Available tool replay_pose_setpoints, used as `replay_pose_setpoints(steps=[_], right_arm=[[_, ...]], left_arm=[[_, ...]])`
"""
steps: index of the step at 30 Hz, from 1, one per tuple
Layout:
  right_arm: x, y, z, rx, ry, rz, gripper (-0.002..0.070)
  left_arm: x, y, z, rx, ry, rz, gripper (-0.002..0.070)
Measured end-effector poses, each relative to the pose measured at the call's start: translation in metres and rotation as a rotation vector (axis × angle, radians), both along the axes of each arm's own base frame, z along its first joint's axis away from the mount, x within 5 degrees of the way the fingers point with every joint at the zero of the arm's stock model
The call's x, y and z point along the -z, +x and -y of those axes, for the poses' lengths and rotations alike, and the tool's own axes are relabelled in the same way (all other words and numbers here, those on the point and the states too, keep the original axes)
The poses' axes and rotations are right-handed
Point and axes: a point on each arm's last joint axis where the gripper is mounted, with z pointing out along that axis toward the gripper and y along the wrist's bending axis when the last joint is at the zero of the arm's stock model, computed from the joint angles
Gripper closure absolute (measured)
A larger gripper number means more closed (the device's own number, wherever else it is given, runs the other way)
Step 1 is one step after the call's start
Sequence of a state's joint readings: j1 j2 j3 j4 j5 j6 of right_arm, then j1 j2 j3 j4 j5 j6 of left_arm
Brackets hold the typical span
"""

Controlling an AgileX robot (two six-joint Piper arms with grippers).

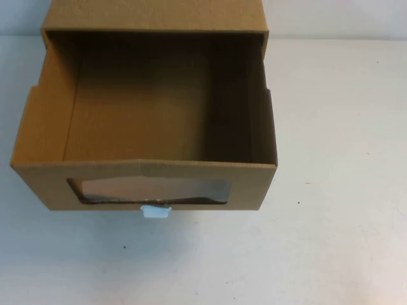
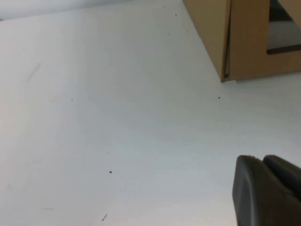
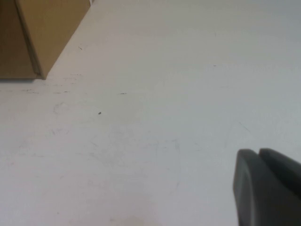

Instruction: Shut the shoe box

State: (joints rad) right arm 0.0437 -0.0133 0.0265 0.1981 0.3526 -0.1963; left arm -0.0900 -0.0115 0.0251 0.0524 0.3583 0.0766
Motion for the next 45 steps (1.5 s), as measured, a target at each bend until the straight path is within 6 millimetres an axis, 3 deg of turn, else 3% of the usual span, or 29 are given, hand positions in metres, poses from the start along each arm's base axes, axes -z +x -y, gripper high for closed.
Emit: replay_pose_setpoints(steps=[35,38,43,45], right_arm=[[0.000,0.000,0.000,0.000,0.000,0.000,0.0687],[0.000,0.000,0.000,0.000,0.000,0.000,0.0687],[0.000,0.000,0.000,0.000,0.000,0.000,0.0687],[0.000,0.000,0.000,0.000,0.000,0.000,0.0687]], left_arm=[[0.000,0.000,0.000,-0.001,-0.014,0.001,0.0677],[-0.002,0.001,0.002,-0.009,-0.135,0.016,0.0677],[-0.017,0.003,0.007,-0.038,-0.587,0.123,0.0677],[-0.022,0.003,0.006,-0.046,-0.669,0.174,0.0678]])
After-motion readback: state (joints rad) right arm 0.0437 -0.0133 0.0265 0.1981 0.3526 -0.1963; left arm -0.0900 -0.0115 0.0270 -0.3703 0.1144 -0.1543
